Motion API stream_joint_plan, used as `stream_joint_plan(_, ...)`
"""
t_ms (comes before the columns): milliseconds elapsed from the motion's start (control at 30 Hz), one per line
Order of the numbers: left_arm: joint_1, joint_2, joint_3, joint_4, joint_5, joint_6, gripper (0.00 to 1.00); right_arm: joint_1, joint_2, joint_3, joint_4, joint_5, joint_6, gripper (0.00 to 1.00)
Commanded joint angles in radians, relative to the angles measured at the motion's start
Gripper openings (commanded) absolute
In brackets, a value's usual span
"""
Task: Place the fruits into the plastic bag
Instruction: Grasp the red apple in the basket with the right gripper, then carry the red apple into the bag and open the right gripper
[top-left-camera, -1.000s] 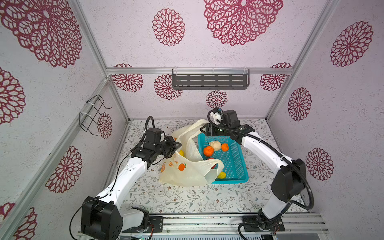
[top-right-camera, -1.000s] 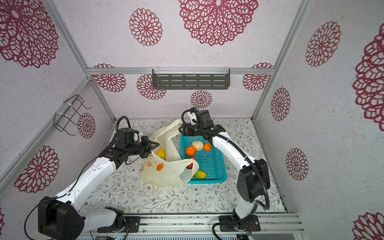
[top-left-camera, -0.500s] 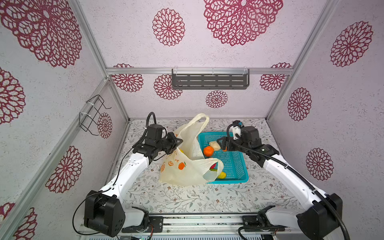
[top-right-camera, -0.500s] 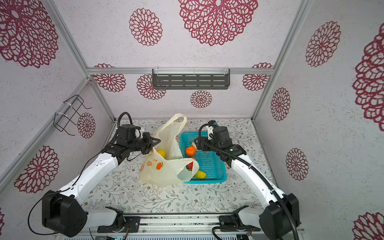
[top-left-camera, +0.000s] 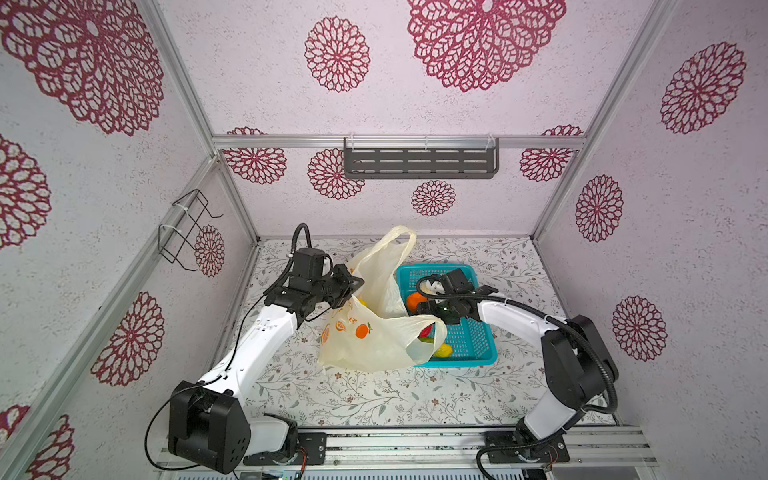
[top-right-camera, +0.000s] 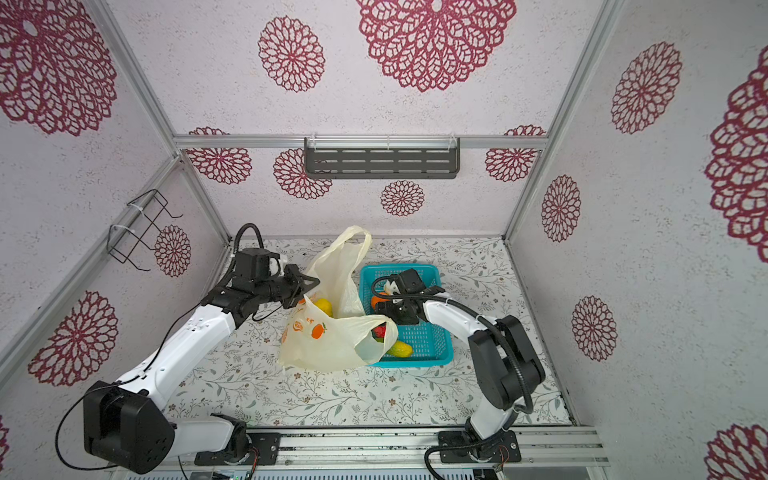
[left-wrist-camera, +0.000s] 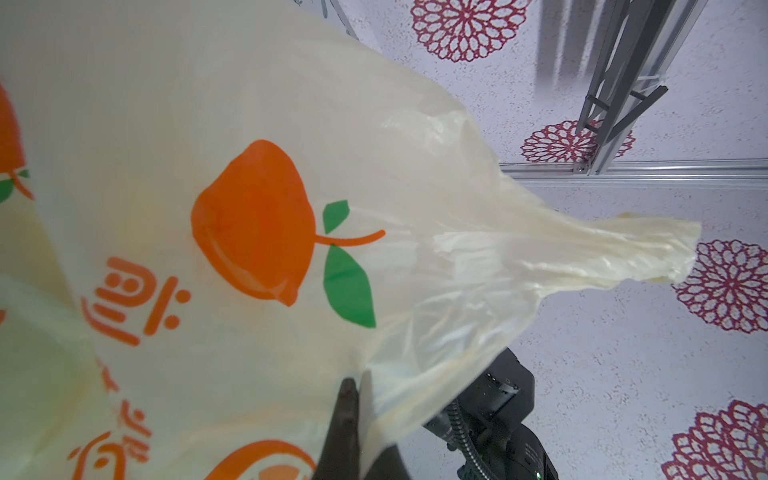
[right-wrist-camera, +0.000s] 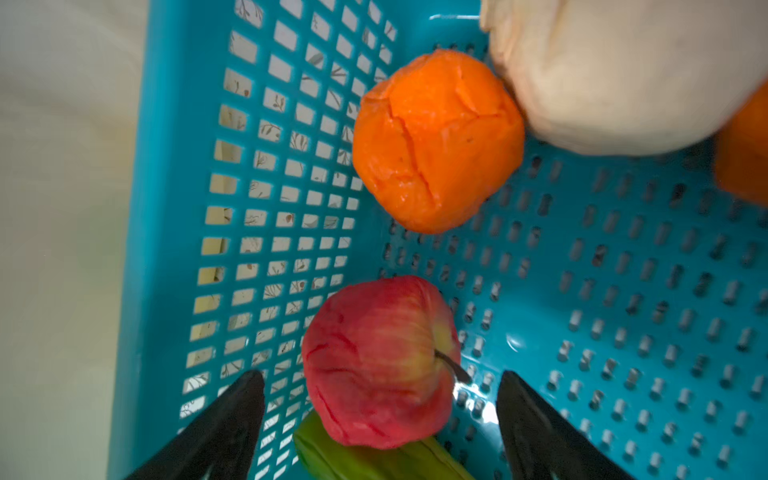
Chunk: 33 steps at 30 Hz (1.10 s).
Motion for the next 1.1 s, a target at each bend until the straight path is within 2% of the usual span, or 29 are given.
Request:
stream_joint_plan(0, 0.006, 0.0, -0.001, 0.006, -0.01, 0.008, 0.0, 0.014, 0.045, 0.055, -0.028, -0.032, -0.002, 0.88)
stream_joint_plan(167, 0.006, -0.006, -0.008, 0.01, -0.014, 0.003, 0.0, 0.022, 0.108, 0.107, -0.075, -0.022, 0.002, 0.79)
stream_joint_plan(300, 0.005, -0.02, -0.014, 0.008, -0.023, 0.0, 0.0, 0.02, 0.082, 0.096, -0.072, -0.003, 0.007, 0.54)
stream_joint_plan(367, 0.006, -0.023, -0.016, 0.01, -0.023, 0.0, 0.0, 0.016, 0.045, 0.091, -0.068, 0.013, 0.009, 0.46)
stream_joint_plan(500, 0.005, -0.028, -0.021, 0.012, -0.024, 0.002, 0.0, -0.007, -0.07, 0.119, -0.08, 0.066, 0.001, 0.44)
stream_joint_plan(633, 0.004, -0.028, -0.024, 0.013, -0.023, 0.003, 0.0, -0.008, -0.174, 0.204, -0.106, 0.105, -0.058, 0.43)
stream_joint_plan(767, 0.002, -0.03, -0.026, 0.012, -0.024, 0.007, 0.0, -0.001, -0.243, 0.259, -0.068, -0.034, -0.11, 0.43)
stream_joint_plan(900, 0.0, -0.031, -0.026, 0.014, -0.023, 0.009, 0.0, 0.031, -0.258, 0.259, 0.008, -0.207, -0.112, 0.43)
stream_joint_plan(1067, -0.001, -0.04, -0.016, 0.015, -0.022, 0.019, 0.0, 0.128, -0.171, 0.263, 0.057, -0.268, -0.125, 0.43)
